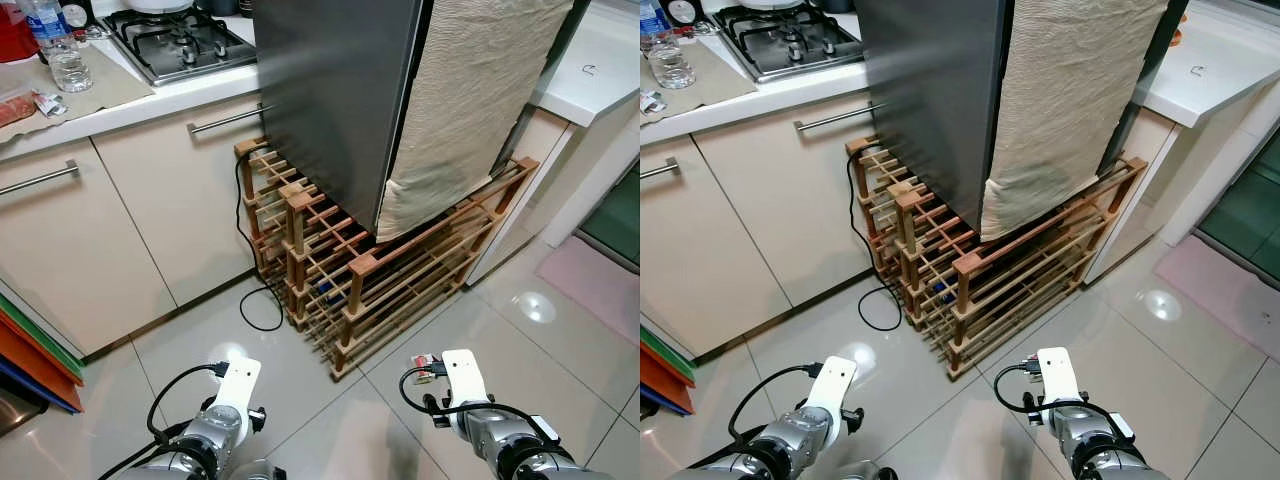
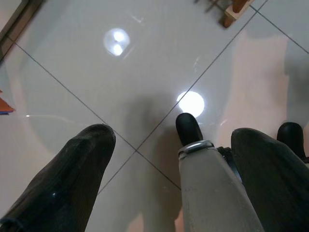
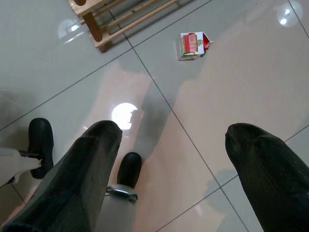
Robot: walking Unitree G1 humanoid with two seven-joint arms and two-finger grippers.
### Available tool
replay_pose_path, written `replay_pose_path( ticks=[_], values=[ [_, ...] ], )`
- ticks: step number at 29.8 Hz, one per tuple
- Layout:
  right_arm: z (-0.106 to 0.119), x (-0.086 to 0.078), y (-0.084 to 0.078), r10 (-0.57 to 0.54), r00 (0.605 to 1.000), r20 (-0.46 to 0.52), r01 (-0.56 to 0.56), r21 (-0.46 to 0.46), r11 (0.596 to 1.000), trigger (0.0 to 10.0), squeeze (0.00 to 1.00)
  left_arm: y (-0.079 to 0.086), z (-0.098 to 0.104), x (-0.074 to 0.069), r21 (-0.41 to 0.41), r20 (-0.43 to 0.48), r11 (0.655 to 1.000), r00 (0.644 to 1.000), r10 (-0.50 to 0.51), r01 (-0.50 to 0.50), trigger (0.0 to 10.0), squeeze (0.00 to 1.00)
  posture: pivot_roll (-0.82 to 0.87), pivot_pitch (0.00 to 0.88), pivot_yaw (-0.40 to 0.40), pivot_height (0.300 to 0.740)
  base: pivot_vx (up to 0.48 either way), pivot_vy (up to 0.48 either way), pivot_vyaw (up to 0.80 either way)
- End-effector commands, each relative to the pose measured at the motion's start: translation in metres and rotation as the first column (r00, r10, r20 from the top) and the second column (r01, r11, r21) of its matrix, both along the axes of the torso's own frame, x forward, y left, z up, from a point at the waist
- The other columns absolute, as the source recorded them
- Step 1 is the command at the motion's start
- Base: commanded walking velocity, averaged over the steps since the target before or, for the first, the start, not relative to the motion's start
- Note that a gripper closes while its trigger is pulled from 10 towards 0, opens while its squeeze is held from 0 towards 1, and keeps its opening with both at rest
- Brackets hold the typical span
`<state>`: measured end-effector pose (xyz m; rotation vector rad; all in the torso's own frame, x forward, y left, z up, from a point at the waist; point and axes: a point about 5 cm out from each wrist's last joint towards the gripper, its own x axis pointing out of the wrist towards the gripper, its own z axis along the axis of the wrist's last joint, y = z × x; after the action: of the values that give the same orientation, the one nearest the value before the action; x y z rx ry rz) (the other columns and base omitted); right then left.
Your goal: Restocking fridge
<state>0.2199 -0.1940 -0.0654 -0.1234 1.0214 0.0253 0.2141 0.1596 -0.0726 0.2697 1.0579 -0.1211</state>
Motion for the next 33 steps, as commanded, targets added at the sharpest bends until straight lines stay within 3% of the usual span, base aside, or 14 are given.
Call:
replay_pose_path(
  ticks=[1, 8, 10, 13, 19, 21, 22, 23, 25, 26, 27, 28, 30, 33],
  values=[
    [0.0, -0.001, -0.003, -0.015, 1.0, -0.01, 0.015, -0.005, 1.0, 10.0, 0.0, -0.001, 0.001, 0.002, 0.006, 0.007, 1.0, 1.0, -0.023, 0.023, 10.0, 0.0, 0.09, 0.004, -0.014, 0.74, 0.0, 0.0, 0.0],
    [0.0, 0.0, -0.003, -0.01, 1.0, -0.005, 0.01, -0.005, 1.0, 10.0, 0.0, -0.001, 0.003, 0.005, 0.0, 0.022, 1.0, 1.0, -0.009, 0.009, 10.0, 0.0, 0.1, 0.0, -0.018, 0.74, 0.0, 0.0, 0.0],
    [0.001, 0.0, -0.002, -0.022, 1.0, 0.018, 0.022, 0.007, 1.0, 10.0, 0.0, -0.005, 0.009, 0.015, -0.028, 0.068, 1.0, 0.998, 0.005, -0.003, 10.0, 0.0, 0.1, 0.0, -0.018, 0.74, 0.0, 0.0, 0.0],
    [0.002, 0.003, 0.0, -0.088, 0.991, 0.097, 0.081, 0.067, 0.994, 10.0, 0.0, -0.015, 0.027, 0.041, -0.083, 0.203, 0.996, 0.979, -0.003, 0.02, 10.0, 0.0, 0.09, 0.0, -0.012, 0.74, 0.0, 0.0, 0.0],
    [0.007, 0.008, 0.0, -0.102, 0.976, 0.192, 0.092, 0.064, 0.994, 10.0, 0.0, -0.022, 0.073, 0.09, -0.207, 0.427, 0.977, 0.903, 0.051, 0.043, 10.0, 0.0, 0.07, 0.0, 0.003, 0.74, 0.0, 0.0, 0.0],
    [0.008, 0.009, 0.0, -0.099, 0.972, 0.214, 0.09, 0.05, 0.995, 10.0, 0.0, -0.023, 0.083, 0.099, -0.224, 0.471, 0.973, 0.88, 0.06, 0.054, 10.0, 0.0, 0.07, 0.0, 0.003, 0.74, 0.0, 0.0, 0.0],
    [0.009, 0.01, 0.0, -0.103, 0.969, 0.226, 0.095, 0.046, 0.994, 10.0, 0.0, -0.024, 0.09, 0.104, -0.227, 0.505, 0.971, 0.862, 0.056, 0.07, 10.0, 0.0, 0.07, 0.0, 0.006, 0.74, 0.0, 0.0, 0.0],
    [0.011, 0.011, -0.001, -0.12, 0.958, 0.262, 0.116, 0.032, 0.993, 10.0, 0.0, -0.028, 0.111, 0.118, -0.266, 0.589, 0.96, 0.804, 0.086, 0.092, 10.0, 0.0, 0.07, 0.0, 0.009, 0.74, 0.0, 0.0, 0.0],
    [0.012, 0.012, -0.002, -0.114, 0.954, 0.277, 0.113, 0.019, 0.993, 10.0, 0.0, -0.03, 0.118, 0.122, -0.276, 0.616, 0.956, 0.783, 0.092, 0.104, 10.0, 0.0, 0.06, 0.0, 0.009, 0.74, 0.0, 0.0, 0.0],
    [0.043, 0.04, -0.013, -0.098, 0.887, 0.452, 0.105, 0.009, 0.994, 10.0, 0.0, -0.032, 0.131, 0.128, -0.292, 0.66, 0.948, 0.744, 0.102, 0.128, 10.0, 0.0, 0.06, 0.0, 0.012, 0.74, 0.0, 0.0, 0.0],
    [0.043, 0.04, -0.013, -0.098, 0.887, 0.452, 0.105, 0.009, 0.994, 10.0, 0.0, -0.032, 0.131, 0.128, -0.292, 0.66, 0.948, 0.744, 0.102, 0.128, 10.0, 0.0, 0.06, 0.0, 0.012, 0.74, 0.0, 0.0, 0.0],
    [0.058, 0.049, -0.016, -0.089, 0.85, 0.519, 0.1, 0.008, 0.995, 10.0, 0.0, -0.034, 0.135, 0.13, -0.3, 0.674, 0.944, 0.731, 0.109, 0.136, 10.0, 0.0, 0.06, 0.0, 0.011, 0.74, 0.0, 0.0, 0.0],
    [0.084, 0.055, -0.016, -0.069, 0.779, 0.623, 0.093, -0.006, 0.996, 10.0, 0.0, -0.038, 0.149, 0.133, -0.31, 0.728, 0.933, 0.676, 0.111, 0.181, 10.0, 0.0, 0.06, 0.0, 0.011, 0.74, 0.0, 0.0, 0.0],
    [0.104, 0.055, -0.013, -0.051, 0.723, 0.689, 0.09, -0.021, 0.996, 10.0, 0.0, -0.043, 0.165, 0.132, -0.321, 0.775, 0.915, 0.623, 0.107, 0.243, 10.0, 0.0, 0.07, 0.0, 0.009, 0.74, 0.0, 0.0, 0.0]
  ],
)
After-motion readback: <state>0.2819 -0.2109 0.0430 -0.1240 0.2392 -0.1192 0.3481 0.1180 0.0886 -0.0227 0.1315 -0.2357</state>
